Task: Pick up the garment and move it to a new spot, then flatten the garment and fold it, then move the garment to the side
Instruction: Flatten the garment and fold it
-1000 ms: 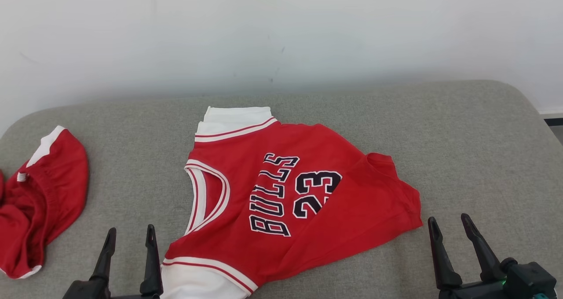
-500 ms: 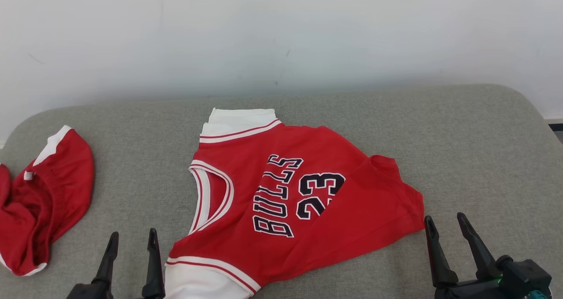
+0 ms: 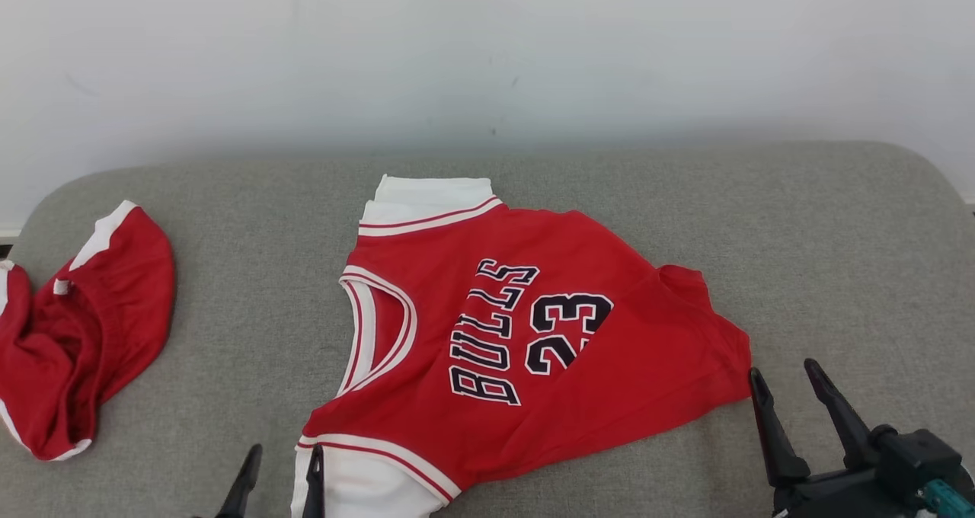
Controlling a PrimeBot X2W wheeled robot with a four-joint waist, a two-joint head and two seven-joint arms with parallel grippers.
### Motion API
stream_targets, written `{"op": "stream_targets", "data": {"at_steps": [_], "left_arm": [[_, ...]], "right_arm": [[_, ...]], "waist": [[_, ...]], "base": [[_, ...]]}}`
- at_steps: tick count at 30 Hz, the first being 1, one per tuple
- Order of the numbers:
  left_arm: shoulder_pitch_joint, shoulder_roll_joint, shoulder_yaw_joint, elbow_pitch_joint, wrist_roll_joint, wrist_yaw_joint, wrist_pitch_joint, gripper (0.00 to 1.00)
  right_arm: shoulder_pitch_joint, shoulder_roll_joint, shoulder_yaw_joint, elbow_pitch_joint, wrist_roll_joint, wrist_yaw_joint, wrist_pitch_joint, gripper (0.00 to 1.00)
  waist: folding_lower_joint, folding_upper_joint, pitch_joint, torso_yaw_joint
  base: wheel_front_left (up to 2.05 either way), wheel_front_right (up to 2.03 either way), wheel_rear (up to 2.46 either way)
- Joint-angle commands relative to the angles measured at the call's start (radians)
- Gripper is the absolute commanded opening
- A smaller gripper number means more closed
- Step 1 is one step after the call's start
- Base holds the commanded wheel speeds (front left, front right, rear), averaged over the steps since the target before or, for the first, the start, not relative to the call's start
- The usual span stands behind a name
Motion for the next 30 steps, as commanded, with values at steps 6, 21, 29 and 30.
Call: {"op": "stream_targets", "data": {"at_steps": [6, 21, 29, 30], "left_arm": [[0.005, 0.01, -0.02, 0.101, 0.01, -0.026, -0.001, 1.0], [-0.078, 0.01, -0.051, 0.245, 0.006, -0.049, -0.001, 1.0], [-0.125, 0.005, -0.067, 0.283, 0.003, -0.055, -0.001, 1.0], [-0.13, 0.004, -0.07, 0.287, 0.002, -0.056, -0.001, 1.0]], "right_arm": [[-0.086, -0.096, 0.06, 0.11, 0.03, -0.003, 0.0, 1.0], [-0.292, -0.244, 0.301, 0.346, 0.147, -0.003, 0.0, 1.0], [-0.374, -0.281, 0.428, 0.407, 0.222, -0.003, 0.0, 1.0], [-0.382, -0.283, 0.44, 0.415, 0.231, -0.003, 0.0, 1.0]], "waist": [[0.0001, 0.0, 0.042, 0.026], [0.0001, 0.0, 0.121, 0.053], [0.0001, 0.0, 0.152, 0.074], [0.0001, 0.0, 0.154, 0.076]], "base": [[0.0, 0.0, 0.0], [0.0, 0.0, 0.0], [0.0, 0.0, 0.0], [0.0, 0.0, 0.0]]}}
